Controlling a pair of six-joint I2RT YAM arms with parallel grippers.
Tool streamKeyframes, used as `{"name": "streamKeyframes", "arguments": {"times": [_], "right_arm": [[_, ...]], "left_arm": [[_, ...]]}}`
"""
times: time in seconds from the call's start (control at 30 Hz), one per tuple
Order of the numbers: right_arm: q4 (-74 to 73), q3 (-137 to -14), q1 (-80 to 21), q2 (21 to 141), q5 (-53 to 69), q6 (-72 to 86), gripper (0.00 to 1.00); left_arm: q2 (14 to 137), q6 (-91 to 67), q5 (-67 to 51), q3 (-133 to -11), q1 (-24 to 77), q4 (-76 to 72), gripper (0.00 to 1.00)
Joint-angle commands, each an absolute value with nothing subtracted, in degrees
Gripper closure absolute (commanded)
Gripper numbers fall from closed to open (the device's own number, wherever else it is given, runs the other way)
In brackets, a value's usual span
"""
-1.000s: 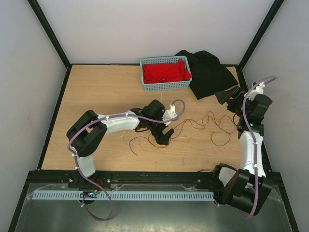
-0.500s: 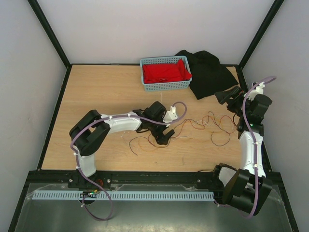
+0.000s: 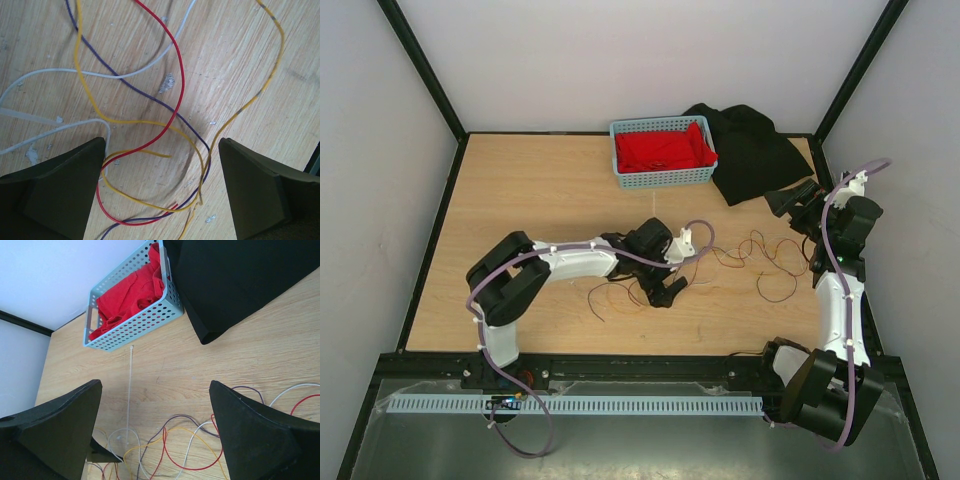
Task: Zip-tie the wires
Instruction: Move the cable to the center of the board.
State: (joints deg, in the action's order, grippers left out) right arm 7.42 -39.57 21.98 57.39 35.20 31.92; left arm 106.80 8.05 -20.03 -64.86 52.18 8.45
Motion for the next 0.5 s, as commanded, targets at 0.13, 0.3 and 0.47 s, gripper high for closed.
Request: {"name": "streamKeyframes", "arguments": {"times": [0.13, 0.3, 0.47], "right_arm": [[9.40, -39.34, 21.64, 56.78, 36.12, 31.74, 0.01], [9.41, -39.47, 21.68, 56.95, 36.13, 31.85, 0.01], [9.53, -39.48, 21.62, 56.96, 36.06, 31.84, 0.01]], "left_arm": [[107.51, 7.56, -12.15, -64.04, 56.38, 11.82, 0.06], [108.25, 7.39, -8.88, -64.44, 57.24, 14.06, 0.15], [109.10, 6.69, -7.54, -64.41, 57.29, 15.62, 0.33]]}}
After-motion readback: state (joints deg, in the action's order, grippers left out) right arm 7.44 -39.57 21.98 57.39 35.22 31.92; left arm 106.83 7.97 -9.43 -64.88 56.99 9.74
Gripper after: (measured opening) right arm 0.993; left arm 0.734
